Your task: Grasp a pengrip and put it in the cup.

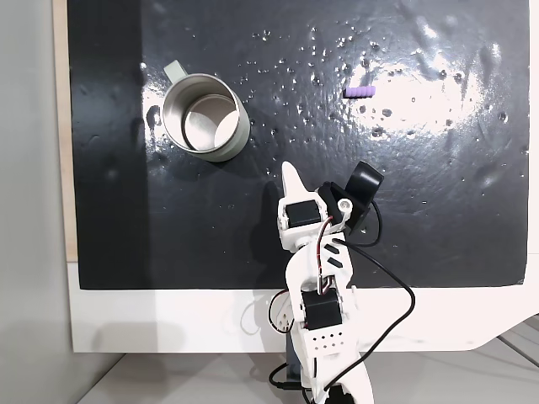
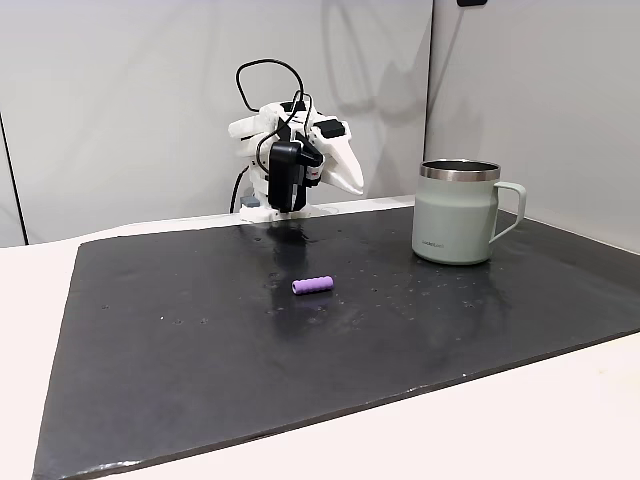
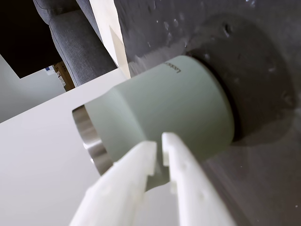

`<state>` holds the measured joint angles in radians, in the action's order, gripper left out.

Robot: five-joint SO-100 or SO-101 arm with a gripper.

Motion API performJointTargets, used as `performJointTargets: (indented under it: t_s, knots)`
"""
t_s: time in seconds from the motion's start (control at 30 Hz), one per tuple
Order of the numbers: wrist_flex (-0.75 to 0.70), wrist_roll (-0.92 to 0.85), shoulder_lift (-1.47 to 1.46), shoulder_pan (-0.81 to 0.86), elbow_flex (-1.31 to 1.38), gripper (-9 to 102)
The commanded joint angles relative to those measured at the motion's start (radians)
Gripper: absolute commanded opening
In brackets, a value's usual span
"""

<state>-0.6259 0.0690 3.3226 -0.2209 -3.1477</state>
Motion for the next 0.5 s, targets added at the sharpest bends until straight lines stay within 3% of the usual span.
performJointTargets:
  t_s: [0.0, 0.47]
  knots:
    - [-0.003, -0.029, 0.012, -0.017, -0.041, 0]
    - [-0.003, -0.04, 0.012, -0.025, -0.041, 0]
